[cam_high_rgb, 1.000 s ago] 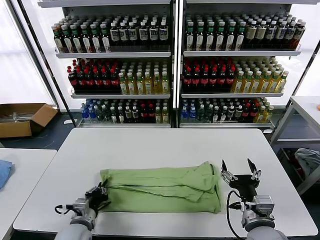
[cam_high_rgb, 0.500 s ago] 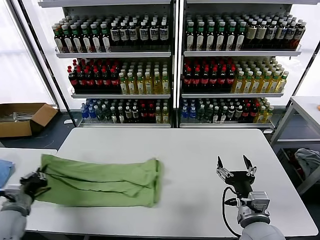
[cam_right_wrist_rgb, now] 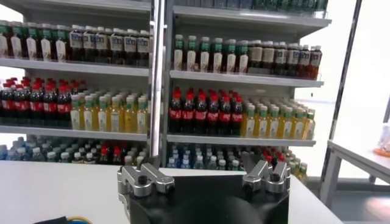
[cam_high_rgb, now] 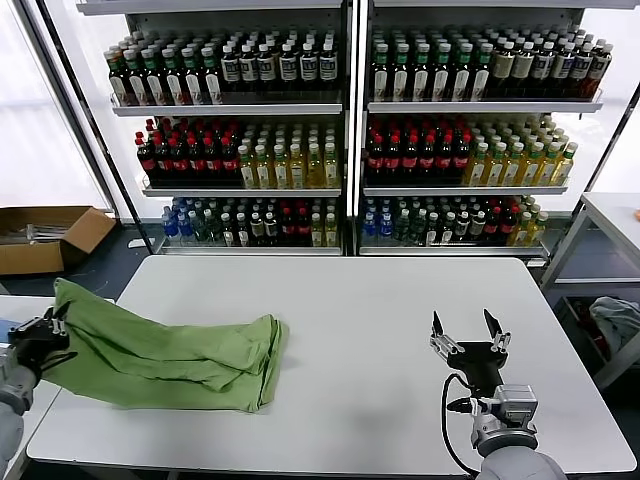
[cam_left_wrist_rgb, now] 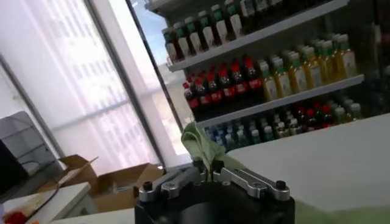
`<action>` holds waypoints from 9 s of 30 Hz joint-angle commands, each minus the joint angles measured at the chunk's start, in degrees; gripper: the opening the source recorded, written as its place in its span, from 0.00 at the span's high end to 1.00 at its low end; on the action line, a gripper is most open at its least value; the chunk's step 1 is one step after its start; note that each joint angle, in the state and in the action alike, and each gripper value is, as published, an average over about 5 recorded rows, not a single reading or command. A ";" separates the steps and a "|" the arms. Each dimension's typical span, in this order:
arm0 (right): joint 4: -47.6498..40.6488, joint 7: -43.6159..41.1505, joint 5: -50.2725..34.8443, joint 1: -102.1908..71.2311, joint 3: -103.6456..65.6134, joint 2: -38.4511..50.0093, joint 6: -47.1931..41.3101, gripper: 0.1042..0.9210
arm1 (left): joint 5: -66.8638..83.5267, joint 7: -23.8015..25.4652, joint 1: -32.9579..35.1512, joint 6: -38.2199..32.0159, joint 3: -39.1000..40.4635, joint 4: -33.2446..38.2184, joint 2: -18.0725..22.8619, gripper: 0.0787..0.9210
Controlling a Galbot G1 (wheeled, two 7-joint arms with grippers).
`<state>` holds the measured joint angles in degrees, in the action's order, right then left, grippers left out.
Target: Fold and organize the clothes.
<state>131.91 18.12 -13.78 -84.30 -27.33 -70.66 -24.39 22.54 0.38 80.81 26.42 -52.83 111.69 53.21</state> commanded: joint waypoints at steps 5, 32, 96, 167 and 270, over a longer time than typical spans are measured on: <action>1.95 0.00 0.05 -3.42 -2.81 -0.62 0.29 0.12 | -6.24 -1.00 -2.98 1.53 20.96 6.39 17.63 0.97; 3.22 -0.13 1.05 -8.46 -3.83 -2.26 2.57 0.12 | -10.56 0.52 -6.26 2.50 30.02 1.62 22.69 0.97; -8.38 -0.15 0.93 5.14 9.60 -0.69 3.34 0.12 | -2.42 4.25 -1.45 -3.63 11.00 -7.00 11.52 0.12; -3.62 0.62 2.28 2.18 8.34 -0.53 2.46 0.12 | 10.54 6.32 -0.75 -2.82 -8.22 -9.18 -9.76 0.96; -25.03 13.13 -21.93 24.69 36.64 -5.51 -8.83 0.16 | 1.00 -9.97 -1.62 2.27 18.98 11.07 18.68 0.12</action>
<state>108.26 31.37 -36.26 -60.66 6.98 -75.95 -33.09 23.37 -9.42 79.13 28.53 -33.30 122.87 71.75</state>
